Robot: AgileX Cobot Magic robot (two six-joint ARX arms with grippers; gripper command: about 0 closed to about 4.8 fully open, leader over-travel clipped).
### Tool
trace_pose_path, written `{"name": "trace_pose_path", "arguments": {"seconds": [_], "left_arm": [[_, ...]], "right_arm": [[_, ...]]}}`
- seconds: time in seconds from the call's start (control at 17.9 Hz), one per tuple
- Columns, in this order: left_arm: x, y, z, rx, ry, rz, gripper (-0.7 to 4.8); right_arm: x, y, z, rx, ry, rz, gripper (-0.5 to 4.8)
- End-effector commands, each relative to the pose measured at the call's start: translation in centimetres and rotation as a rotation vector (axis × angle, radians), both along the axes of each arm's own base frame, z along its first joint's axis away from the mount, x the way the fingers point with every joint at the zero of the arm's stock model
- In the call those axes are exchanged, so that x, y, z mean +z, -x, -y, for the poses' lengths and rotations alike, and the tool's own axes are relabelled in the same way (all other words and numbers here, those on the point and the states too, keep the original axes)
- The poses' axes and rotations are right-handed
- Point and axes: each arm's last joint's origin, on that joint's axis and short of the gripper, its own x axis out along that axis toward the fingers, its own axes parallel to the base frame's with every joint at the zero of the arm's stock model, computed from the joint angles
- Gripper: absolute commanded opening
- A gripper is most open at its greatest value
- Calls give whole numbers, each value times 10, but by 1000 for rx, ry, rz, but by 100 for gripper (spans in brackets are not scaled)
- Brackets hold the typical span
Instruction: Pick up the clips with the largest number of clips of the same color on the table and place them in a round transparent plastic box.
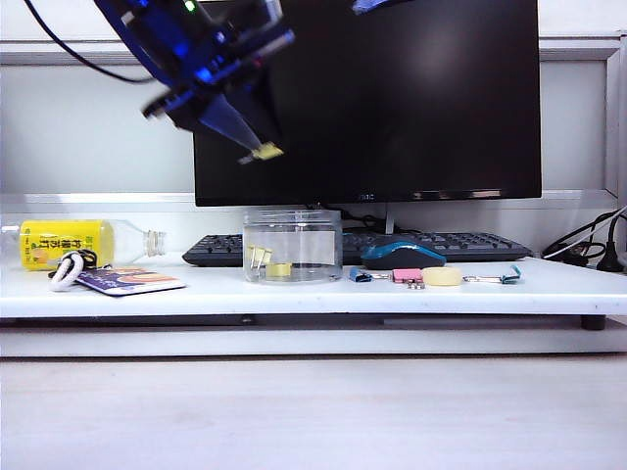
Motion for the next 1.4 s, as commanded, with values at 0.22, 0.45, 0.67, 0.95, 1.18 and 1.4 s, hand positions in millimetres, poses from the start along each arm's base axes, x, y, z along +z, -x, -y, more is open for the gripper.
{"name": "trace_pose_path", "arguments": {"seconds": [0.22,0.45,0.67,0.95,1.18,1.4], "left_arm": [[-3,-10,11,-52,65,62,143],[-20,-20,17,-51,56,46,143],[-34,-26,21,-50,42,24,143],[-33,-27,21,-47,45,33,189],[-31,-24,18,-51,19,16,225],[13,-6,-5,-44,4,144,225]], "right_arm": [[3,1,0,6,-7,18,176],[3,1,0,7,-7,18,176],[3,1,0,9,-5,21,176],[3,1,0,12,-2,26,176],[3,1,0,8,1,28,176],[3,0,1,-27,32,52,175]]}}
